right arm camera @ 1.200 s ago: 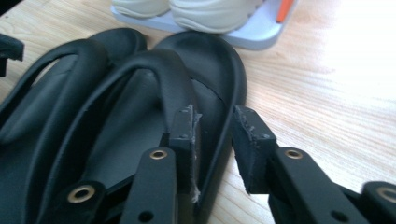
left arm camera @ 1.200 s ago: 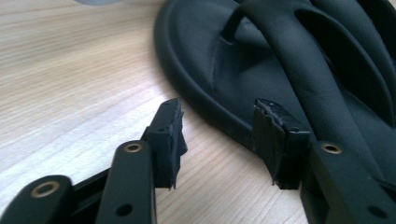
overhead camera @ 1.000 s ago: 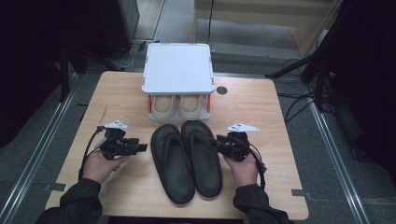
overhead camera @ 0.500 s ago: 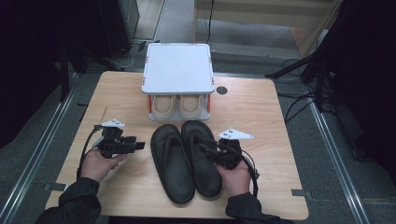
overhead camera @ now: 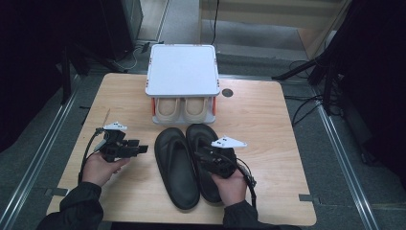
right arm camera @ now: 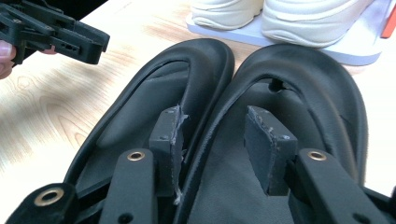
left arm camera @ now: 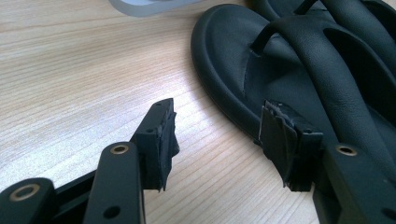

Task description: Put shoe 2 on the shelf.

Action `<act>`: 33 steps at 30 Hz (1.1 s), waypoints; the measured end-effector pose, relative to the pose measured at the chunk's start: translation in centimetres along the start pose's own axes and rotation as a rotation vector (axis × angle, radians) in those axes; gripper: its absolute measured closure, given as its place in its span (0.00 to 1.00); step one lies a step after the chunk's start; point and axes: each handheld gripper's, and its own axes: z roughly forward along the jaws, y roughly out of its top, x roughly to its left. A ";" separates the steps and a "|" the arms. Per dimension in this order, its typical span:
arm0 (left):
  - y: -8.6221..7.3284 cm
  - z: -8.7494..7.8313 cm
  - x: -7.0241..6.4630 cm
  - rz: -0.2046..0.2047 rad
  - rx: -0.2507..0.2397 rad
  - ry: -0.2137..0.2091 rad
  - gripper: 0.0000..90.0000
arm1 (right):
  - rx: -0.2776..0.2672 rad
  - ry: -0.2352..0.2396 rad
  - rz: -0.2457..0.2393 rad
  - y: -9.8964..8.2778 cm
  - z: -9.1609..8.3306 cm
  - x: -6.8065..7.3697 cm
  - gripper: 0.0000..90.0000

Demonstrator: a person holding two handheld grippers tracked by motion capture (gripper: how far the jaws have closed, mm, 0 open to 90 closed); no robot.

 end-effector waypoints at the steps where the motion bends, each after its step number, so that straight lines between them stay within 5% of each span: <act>1: 0.0 0.0 0.0 0.000 0.000 0.001 0.51 | 0.001 0.001 -0.002 0.0 0.1 0.0 0.63; 16: -0.3 -0.3 0.1 0.001 0.004 0.008 0.51 | 0.025 -0.035 0.026 -0.6 2.6 1.6 0.50; 28: -1.4 -1.5 0.7 -0.024 -0.012 0.033 0.51 | 0.066 -0.037 0.064 -0.7 4.4 1.6 0.51; 33: -1.7 -2.0 0.9 -0.039 -0.031 0.044 0.51 | 0.086 -0.064 0.056 -0.7 5.0 1.8 0.60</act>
